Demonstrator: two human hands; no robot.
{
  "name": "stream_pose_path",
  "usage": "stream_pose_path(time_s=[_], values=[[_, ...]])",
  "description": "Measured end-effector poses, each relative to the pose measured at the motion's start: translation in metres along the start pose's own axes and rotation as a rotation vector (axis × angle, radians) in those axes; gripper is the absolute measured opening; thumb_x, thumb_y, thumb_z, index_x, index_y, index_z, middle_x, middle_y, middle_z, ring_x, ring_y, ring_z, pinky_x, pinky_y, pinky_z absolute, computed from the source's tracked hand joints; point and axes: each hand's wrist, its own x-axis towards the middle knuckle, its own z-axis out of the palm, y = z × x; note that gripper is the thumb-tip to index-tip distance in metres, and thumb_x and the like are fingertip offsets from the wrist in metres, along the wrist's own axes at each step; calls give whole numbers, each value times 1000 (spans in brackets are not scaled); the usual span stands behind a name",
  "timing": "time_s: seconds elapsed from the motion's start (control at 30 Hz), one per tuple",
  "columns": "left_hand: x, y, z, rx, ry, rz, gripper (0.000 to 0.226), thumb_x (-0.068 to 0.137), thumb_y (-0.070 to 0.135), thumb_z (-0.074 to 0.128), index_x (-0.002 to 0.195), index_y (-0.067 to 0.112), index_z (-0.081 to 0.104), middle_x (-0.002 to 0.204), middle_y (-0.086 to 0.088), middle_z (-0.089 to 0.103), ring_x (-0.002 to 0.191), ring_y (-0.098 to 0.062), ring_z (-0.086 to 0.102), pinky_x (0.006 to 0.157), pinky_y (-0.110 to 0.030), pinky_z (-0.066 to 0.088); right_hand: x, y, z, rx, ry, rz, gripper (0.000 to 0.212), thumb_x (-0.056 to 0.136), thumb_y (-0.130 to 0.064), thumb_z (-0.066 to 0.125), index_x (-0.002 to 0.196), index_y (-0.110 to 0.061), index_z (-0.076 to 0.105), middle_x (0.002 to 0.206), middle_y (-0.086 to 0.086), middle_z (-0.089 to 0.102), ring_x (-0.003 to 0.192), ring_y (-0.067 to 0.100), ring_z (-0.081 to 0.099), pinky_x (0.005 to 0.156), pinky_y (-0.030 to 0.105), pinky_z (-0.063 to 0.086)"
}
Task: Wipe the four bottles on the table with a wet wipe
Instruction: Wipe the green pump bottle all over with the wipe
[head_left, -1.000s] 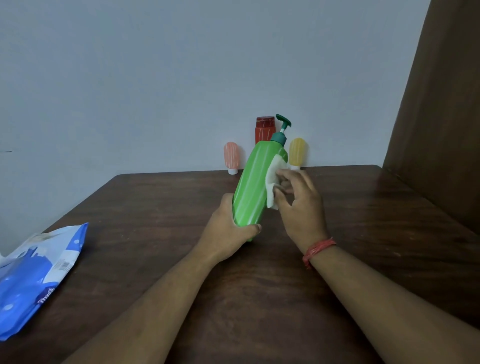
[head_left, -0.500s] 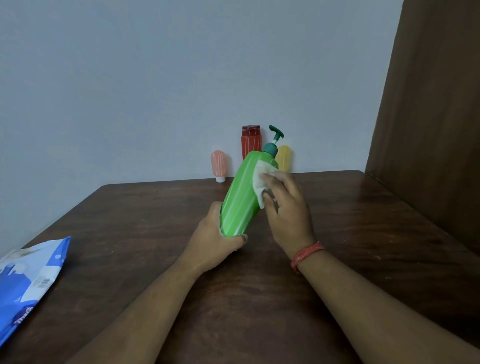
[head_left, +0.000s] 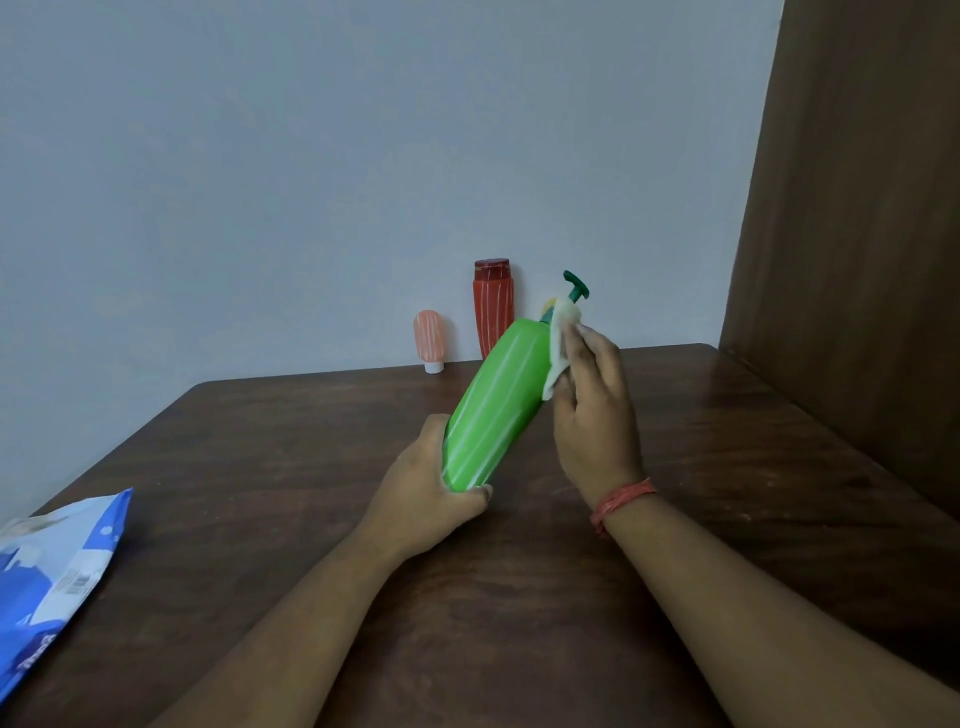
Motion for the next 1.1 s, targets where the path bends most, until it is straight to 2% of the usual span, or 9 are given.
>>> stream_pose_path(time_s=[0.07, 0.17, 0.23, 0.4, 0.53, 0.73, 0.87, 1.0, 1.1], values=[[0, -1, 0, -2, 4, 2, 63, 77, 32, 82, 122, 35, 38, 101, 11, 55, 87, -8, 58, 67, -27, 48, -2, -3, -1, -33, -33, -66, 54, 94, 5, 53, 145, -10, 47, 142, 12, 46, 133, 23, 45, 110, 34, 41], [1, -4, 0, 3, 20, -2, 63, 77, 32, 82, 121, 35, 37, 100, 11, 55, 86, -8, 57, 64, -24, 43, -2, -11, 0, -181, -87, -221, 47, 90, 4, 59, 135, -5, 57, 134, 17, 55, 126, 33, 49, 105, 45, 46], [2, -4, 1, 23, 25, 9, 64, 76, 33, 82, 123, 33, 38, 99, 11, 55, 85, -8, 58, 65, -26, 46, 1, -9, 0, -249, -102, -294, 42, 88, 3, 59, 130, -3, 61, 129, 15, 59, 121, 33, 52, 101, 49, 47], [3, -1, 3, 130, 17, 61, 63, 74, 38, 80, 121, 34, 38, 97, 11, 56, 84, -7, 58, 69, -35, 53, 10, 0, -11, -373, -52, -208, 44, 90, -7, 45, 131, -7, 60, 127, 10, 59, 115, 31, 49, 95, 49, 47], [4, -3, 4, 140, 27, 56, 65, 73, 39, 79, 122, 34, 38, 96, 11, 55, 82, -7, 58, 67, -33, 53, 7, -9, -8, -408, -106, -416, 42, 84, -6, 52, 122, -13, 68, 119, 5, 65, 108, 25, 47, 88, 43, 42], [5, 0, 6, 196, 37, 89, 59, 72, 40, 76, 117, 34, 39, 95, 11, 56, 82, -11, 59, 68, -37, 53, 12, -1, -15, -483, -114, -223, 54, 79, -2, 62, 131, -18, 62, 131, 2, 58, 115, 27, 46, 91, 43, 36], [5, -2, 5, 195, 51, 99, 61, 70, 37, 75, 120, 31, 41, 96, 11, 56, 81, -12, 58, 67, -35, 51, 6, -18, -7, -489, -246, -412, 54, 74, -5, 49, 124, -19, 65, 125, -1, 62, 118, 25, 44, 95, 45, 30], [6, 0, 6, 231, 51, 125, 59, 72, 38, 75, 120, 29, 43, 99, 10, 56, 85, -13, 58, 70, -37, 52, 15, -7, -17, -573, -230, -233, 53, 78, -5, 53, 127, -22, 63, 131, -3, 60, 122, 25, 46, 100, 47, 29], [6, 0, 6, 246, 38, 131, 61, 72, 39, 75, 123, 29, 42, 102, 10, 56, 86, -13, 58, 71, -38, 53, 14, -12, -18, -544, -232, -219, 55, 80, -10, 36, 126, -18, 62, 129, 0, 60, 125, 25, 46, 105, 48, 29]])
